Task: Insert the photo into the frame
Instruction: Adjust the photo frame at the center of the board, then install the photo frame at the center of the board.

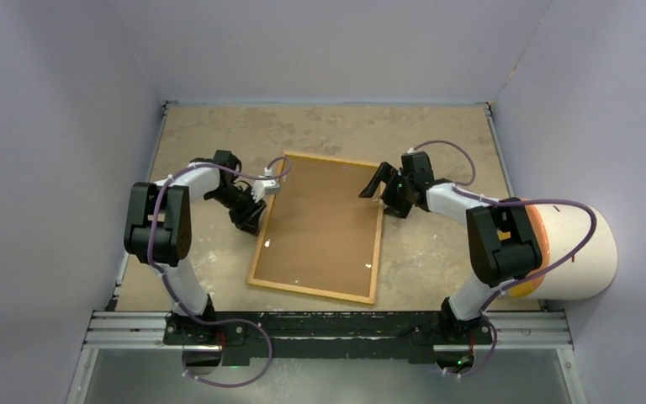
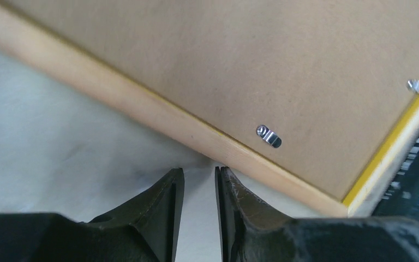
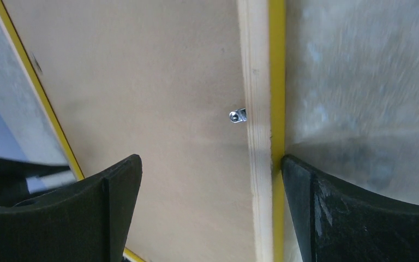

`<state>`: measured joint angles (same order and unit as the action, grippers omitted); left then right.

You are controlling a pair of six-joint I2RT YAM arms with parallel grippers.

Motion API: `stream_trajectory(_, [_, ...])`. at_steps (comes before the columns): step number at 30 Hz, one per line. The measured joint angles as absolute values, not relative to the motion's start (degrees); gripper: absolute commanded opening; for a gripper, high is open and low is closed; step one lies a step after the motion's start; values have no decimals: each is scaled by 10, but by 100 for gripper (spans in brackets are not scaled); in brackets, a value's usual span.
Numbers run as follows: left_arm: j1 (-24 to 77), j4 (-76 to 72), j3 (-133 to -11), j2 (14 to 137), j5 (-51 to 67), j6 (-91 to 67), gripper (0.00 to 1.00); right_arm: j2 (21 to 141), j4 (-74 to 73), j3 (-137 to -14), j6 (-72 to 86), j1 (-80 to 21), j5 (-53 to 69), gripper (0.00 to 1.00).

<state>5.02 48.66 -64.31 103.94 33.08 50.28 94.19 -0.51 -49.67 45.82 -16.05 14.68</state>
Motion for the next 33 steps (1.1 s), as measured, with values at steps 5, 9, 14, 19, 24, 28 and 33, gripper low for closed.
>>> stream_trajectory(5, [72,533,-637,1053,392,519,33,980,-28,-580,438,-145,122,99])
stream_trajectory(9, [66,554,-640,1067,421,521,37,971,-30,-614,428,-144,86,97])
stream_trajectory(14, [36,597,-669,1101,463,527,43,891,-14,-576,429,-181,68,87])
stream_trajectory(19, [26,602,-698,1129,483,513,40,847,67,-519,460,-321,91,78])
stream_trajectory(24, [26,599,-719,1159,504,479,34,917,153,-514,491,-446,121,73])
stream_trajectory(28, [26,591,-719,1162,505,456,32,990,192,-529,508,-481,136,71])
stream_trajectory(33, [26,583,-719,1162,500,439,31,1061,215,-572,519,-512,148,69])
